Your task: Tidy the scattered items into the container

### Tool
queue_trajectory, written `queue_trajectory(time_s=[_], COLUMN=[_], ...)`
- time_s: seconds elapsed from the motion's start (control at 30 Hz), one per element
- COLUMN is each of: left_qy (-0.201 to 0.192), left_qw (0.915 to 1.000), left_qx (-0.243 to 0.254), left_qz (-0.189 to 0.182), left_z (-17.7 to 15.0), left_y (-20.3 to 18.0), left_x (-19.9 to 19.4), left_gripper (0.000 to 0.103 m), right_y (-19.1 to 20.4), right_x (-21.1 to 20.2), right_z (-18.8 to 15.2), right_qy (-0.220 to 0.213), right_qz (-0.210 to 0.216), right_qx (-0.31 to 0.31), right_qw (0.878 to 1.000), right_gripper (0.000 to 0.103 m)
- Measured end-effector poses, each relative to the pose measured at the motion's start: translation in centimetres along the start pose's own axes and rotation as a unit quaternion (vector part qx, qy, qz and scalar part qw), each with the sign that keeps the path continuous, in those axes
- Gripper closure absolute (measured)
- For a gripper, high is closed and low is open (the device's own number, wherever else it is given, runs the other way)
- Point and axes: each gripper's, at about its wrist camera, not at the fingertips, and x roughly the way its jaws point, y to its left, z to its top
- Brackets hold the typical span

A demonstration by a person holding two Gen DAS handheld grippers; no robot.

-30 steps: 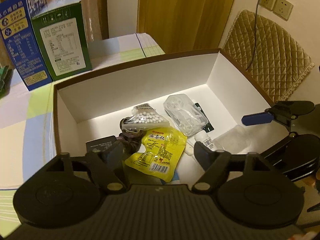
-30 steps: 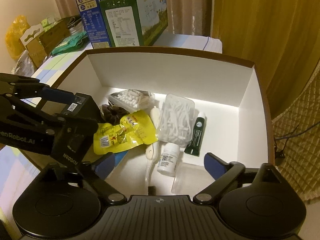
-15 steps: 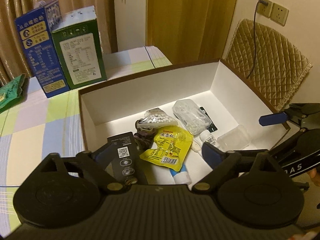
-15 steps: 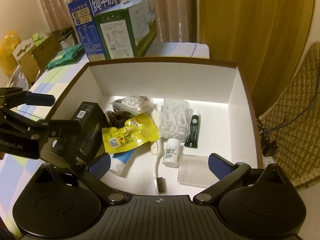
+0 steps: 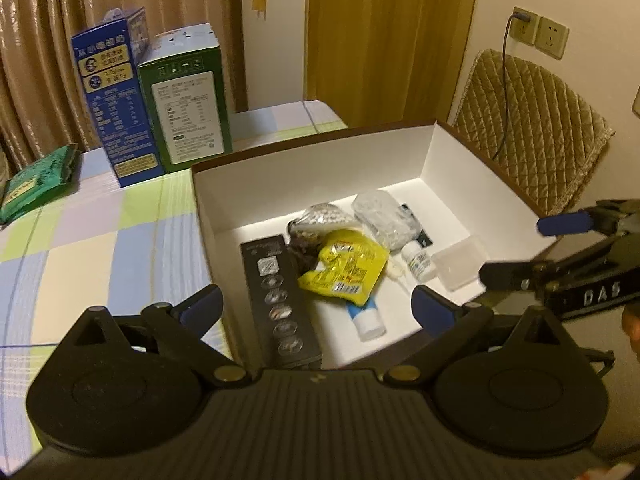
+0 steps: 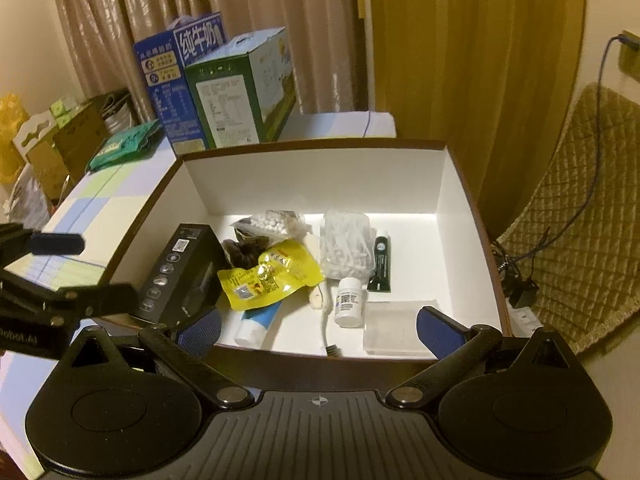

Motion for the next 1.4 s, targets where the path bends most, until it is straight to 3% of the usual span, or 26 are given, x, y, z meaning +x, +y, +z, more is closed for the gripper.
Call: queue_trajectory(time_s=[0.57, 0.9, 1.4], left_qy=[0.008, 0.024, 0.048], left_qw=[0.9991, 0.998, 0.9972], left_qx=[-0.032, -0.037, -0.038], left_qz=[0.027, 0.045, 0.043], left_z=[-3.9, -5.6, -7.1], left_y=[0.6, 0.7, 0.8], left_x=[-5.2, -6.0, -5.7], left_gripper=[0.004, 0.004, 0.004], right_y=[2.1, 3.2, 4.5], right_x=[-2.9, -3.4, -2.7], right_z=[-3.3, -5.1, -7.6], right_qy=[-0.018, -0.02, 0.006], right_qz=[0.004, 0.002, 0.003], right_qx=[0.007, 0.013, 0.018], right_qw=[1.0, 1.0, 1.0], right_gripper=[0.002, 0.002, 0.002])
